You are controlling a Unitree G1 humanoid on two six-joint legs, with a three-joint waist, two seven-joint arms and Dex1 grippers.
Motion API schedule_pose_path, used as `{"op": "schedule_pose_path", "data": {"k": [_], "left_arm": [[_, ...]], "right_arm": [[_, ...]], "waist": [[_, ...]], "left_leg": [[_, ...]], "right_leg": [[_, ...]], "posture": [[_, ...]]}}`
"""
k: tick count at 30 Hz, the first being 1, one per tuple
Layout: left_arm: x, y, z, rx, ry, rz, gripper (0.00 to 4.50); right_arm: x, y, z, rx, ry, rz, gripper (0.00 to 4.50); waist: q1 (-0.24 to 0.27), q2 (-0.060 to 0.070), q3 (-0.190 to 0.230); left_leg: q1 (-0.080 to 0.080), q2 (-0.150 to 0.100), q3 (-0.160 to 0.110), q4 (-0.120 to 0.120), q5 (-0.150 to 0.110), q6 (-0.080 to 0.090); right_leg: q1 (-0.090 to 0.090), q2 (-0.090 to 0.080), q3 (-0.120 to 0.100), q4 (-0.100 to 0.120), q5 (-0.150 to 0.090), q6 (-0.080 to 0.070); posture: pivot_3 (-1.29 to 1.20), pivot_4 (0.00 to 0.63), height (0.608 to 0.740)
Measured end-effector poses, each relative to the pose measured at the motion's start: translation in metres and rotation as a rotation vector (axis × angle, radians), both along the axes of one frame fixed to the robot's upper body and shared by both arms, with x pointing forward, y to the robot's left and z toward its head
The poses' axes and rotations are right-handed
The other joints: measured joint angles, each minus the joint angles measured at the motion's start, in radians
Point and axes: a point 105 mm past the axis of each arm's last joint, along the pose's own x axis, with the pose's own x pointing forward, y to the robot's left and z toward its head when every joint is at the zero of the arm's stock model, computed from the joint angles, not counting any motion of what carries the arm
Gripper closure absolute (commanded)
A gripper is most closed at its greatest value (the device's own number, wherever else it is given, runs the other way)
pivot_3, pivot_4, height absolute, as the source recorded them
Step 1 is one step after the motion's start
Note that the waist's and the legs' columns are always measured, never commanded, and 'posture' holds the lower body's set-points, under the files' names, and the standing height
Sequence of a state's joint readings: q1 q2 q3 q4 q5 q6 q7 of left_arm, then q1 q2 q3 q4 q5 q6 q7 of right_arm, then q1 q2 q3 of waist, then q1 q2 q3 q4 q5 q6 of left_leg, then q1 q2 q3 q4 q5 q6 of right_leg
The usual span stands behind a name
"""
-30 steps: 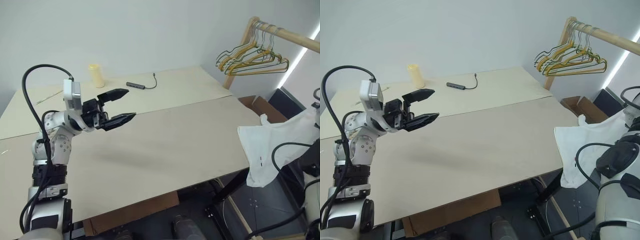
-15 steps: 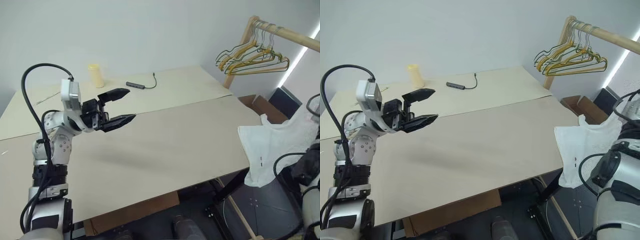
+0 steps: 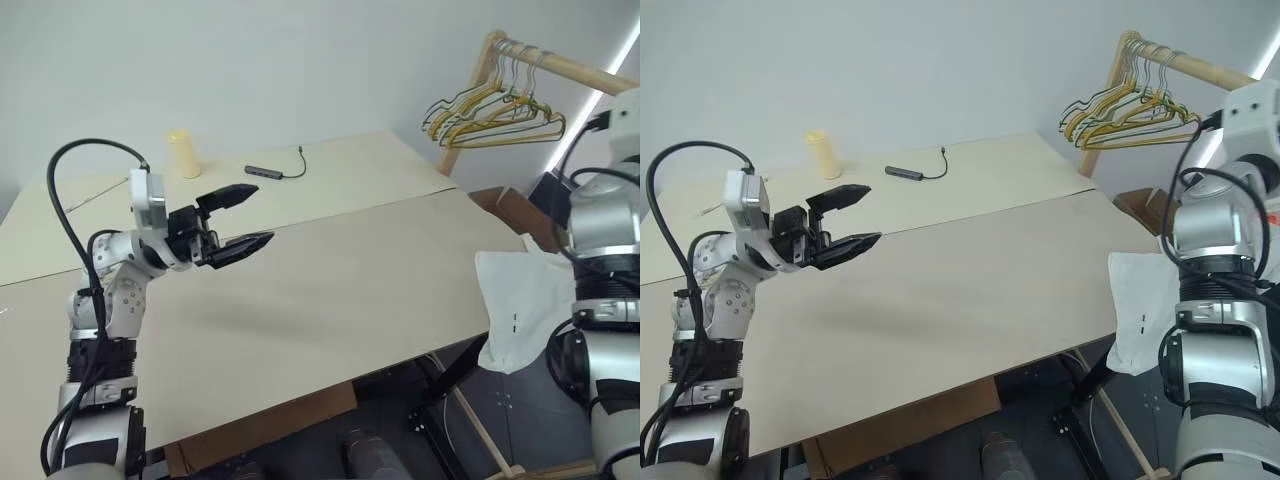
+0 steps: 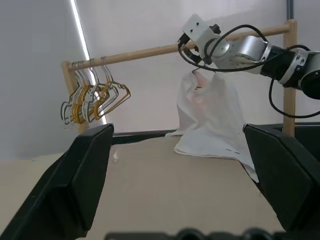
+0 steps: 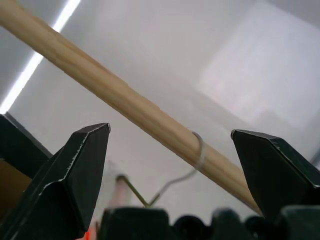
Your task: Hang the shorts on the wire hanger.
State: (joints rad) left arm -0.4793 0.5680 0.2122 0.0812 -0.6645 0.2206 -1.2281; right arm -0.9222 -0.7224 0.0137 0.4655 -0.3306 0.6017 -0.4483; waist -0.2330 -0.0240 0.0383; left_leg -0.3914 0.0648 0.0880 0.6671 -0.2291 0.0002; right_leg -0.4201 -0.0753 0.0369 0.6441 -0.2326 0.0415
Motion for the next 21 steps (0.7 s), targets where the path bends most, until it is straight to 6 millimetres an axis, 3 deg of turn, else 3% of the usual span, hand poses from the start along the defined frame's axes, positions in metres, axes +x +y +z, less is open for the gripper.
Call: {"op": "schedule_pose_path", "data": {"k": [4, 8, 10, 15, 21], "left_arm": [[-0.007, 0.020, -0.015, 0.037, 0.050, 0.094, 0.00], [-0.017, 0.038, -0.036, 0.065, 0.119, 0.185, 0.00], [-0.021, 0.045, -0.044, 0.078, 0.147, 0.226, 0.00], [-0.038, 0.067, -0.070, 0.165, 0.229, 0.352, 0.00], [-0.054, 0.074, -0.089, 0.254, 0.286, 0.414, 0.00]], "right_arm": [[0.022, 0.050, -0.013, -0.080, 0.110, 0.295, 0.02], [0.037, 0.113, -0.060, -0.074, 0.312, 0.646, 0.02], [0.037, 0.134, -0.084, -0.027, 0.397, 0.774, 0.02], [0.017, 0.193, -0.133, 0.092, 0.604, 1.169, 0.02], [-0.015, 0.234, -0.148, 0.009, 0.759, 1.446, 0.02]], "waist": [[0.001, 0.000, 0.000], [0.016, -0.001, 0.000], [0.030, -0.001, 0.000], [0.081, -0.001, 0.000], [0.160, -0.004, 0.000]], "left_leg": [[0.002, 0.000, 0.000, -0.002, 0.000, 0.000], [0.002, 0.001, 0.000, -0.002, 0.000, 0.000], [0.002, 0.001, 0.000, -0.002, 0.000, 0.000], [0.001, 0.001, 0.001, -0.004, 0.000, 0.000], [0.002, 0.003, 0.010, -0.004, 0.000, 0.000]], "right_leg": [[0.000, 0.001, 0.001, 0.000, 0.000, 0.000], [0.001, 0.001, 0.000, 0.000, 0.000, 0.000], [0.000, 0.001, 0.000, 0.000, 0.000, 0.000], [-0.001, 0.001, -0.001, -0.001, 0.001, -0.003], [-0.002, 0.001, -0.005, 0.000, 0.001, -0.006]], "posture": [[-0.09, 0.000, 0.740], [-0.05, 0.000, 0.740], [-0.02, 0.000, 0.740], [0.03, 0.000, 0.740], [0.09, 0.000, 0.740]]}}
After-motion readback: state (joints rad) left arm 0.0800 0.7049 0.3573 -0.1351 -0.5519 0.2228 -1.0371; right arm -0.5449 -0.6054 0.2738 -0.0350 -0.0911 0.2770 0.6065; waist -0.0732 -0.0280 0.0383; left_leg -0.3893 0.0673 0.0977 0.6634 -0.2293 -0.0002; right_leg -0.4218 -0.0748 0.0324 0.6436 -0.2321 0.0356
